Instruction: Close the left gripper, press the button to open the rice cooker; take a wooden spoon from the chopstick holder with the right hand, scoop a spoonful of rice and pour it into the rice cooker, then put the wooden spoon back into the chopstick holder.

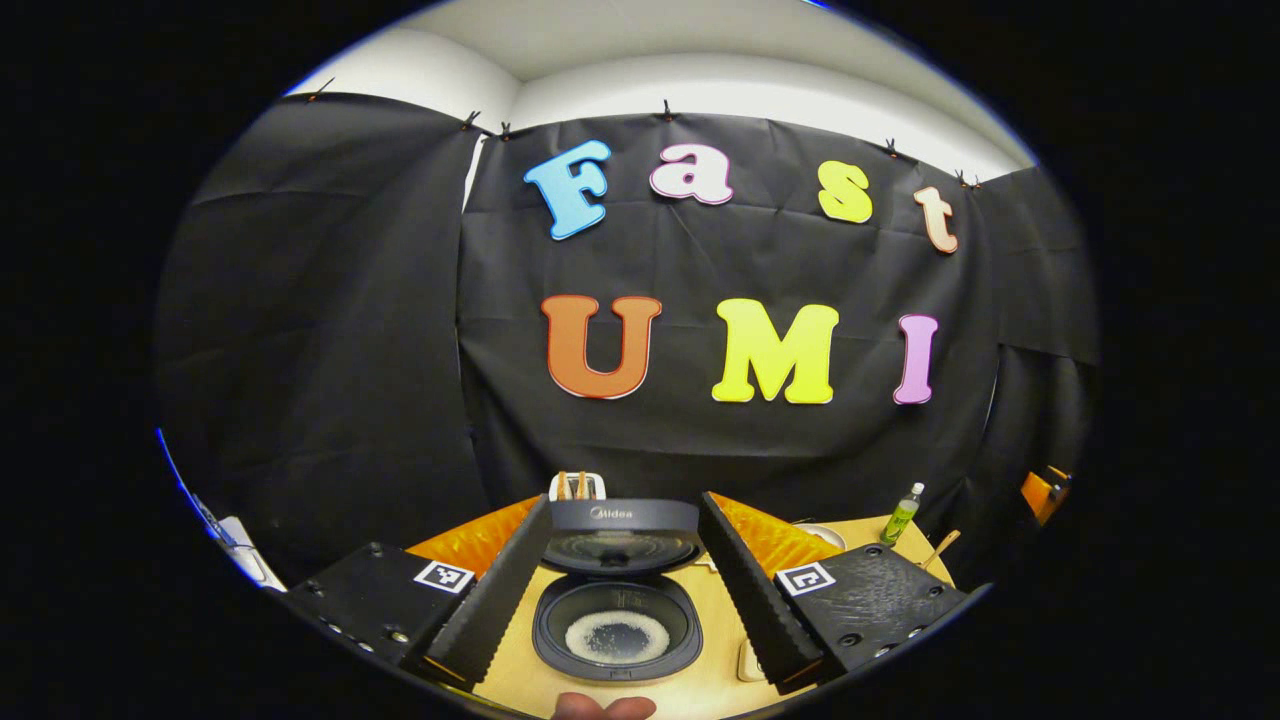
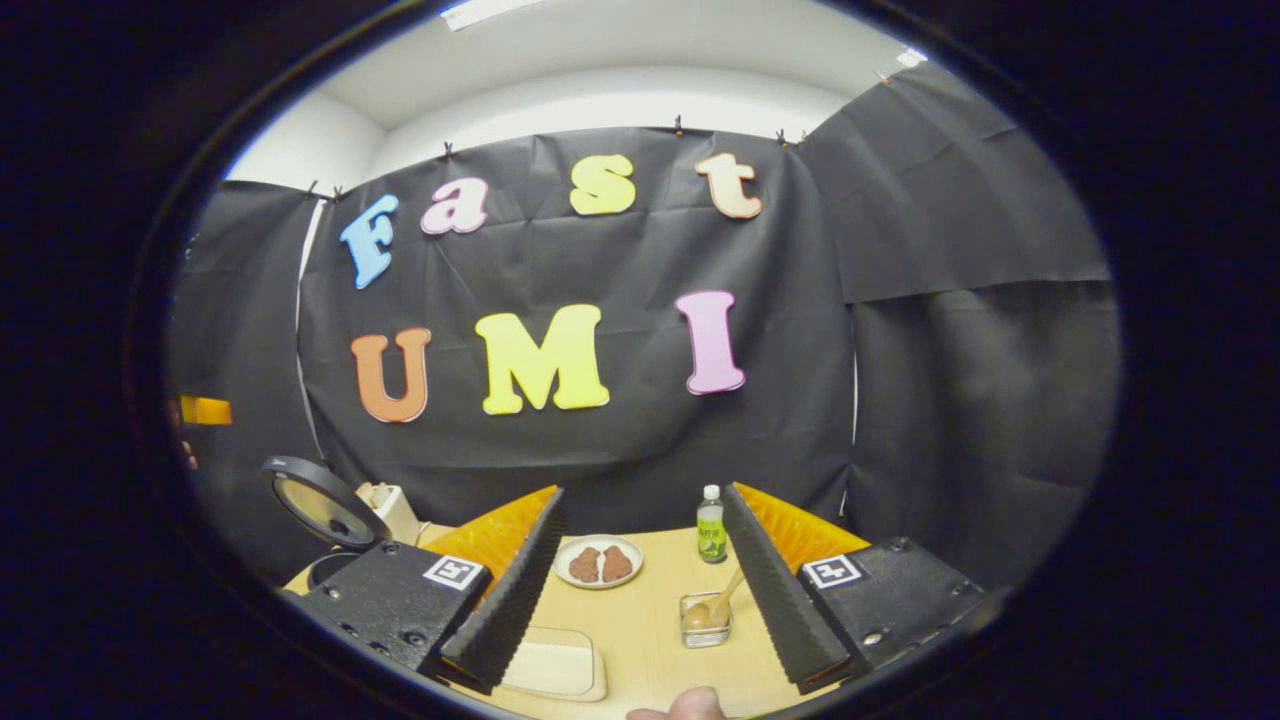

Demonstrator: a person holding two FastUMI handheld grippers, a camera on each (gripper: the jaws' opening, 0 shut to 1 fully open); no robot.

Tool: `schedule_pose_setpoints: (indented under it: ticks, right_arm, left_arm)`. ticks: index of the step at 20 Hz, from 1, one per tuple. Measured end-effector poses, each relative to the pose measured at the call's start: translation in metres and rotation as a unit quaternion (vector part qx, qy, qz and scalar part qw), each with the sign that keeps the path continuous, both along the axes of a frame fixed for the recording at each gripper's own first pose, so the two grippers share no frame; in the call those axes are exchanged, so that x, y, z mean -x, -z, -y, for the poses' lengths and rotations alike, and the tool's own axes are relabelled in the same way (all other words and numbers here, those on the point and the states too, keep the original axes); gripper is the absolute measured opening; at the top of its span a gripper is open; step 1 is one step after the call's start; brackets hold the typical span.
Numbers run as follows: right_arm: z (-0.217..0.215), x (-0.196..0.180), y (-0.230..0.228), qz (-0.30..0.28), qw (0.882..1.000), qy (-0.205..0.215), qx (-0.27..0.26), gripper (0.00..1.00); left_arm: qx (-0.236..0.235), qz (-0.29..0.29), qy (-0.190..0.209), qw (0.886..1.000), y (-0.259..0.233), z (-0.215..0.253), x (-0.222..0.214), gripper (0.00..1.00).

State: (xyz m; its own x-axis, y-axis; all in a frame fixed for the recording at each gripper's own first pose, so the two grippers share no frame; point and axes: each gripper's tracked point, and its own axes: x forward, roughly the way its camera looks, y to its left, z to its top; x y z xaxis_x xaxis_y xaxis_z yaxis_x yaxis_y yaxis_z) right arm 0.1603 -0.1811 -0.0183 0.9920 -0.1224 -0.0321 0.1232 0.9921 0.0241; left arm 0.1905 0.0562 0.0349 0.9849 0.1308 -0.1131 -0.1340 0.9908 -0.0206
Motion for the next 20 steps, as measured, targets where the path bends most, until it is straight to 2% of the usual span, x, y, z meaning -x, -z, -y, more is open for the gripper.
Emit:
schedule_pose_setpoints:
  ticks: [5, 10, 17, 20]
  right_arm:
    - [-0.010, 0.049, 0.002, 0.004, 1.000, 0.023, 0.009, 1.00]
    - [-0.001, 0.089, 0.020, -0.012, 0.998, 0.059, 0.008, 0.99]
    - [0.018, 0.137, 0.019, -0.012, 0.992, 0.121, 0.041, 1.00]
    - [0.020, 0.152, 0.015, -0.010, 0.989, 0.134, 0.061, 1.00]
  left_arm:
    - [0.017, -0.027, 0.012, 0.999, 0.002, -0.011, -0.053, 0.95]
    - [0.014, -0.060, -0.005, 0.998, 0.022, -0.037, -0.093, 0.95]
    - [-0.012, -0.124, 0.002, 0.992, 0.065, -0.043, -0.126, 0.95]
    - [-0.025, -0.139, 0.008, 0.990, 0.077, -0.042, -0.131, 0.95]
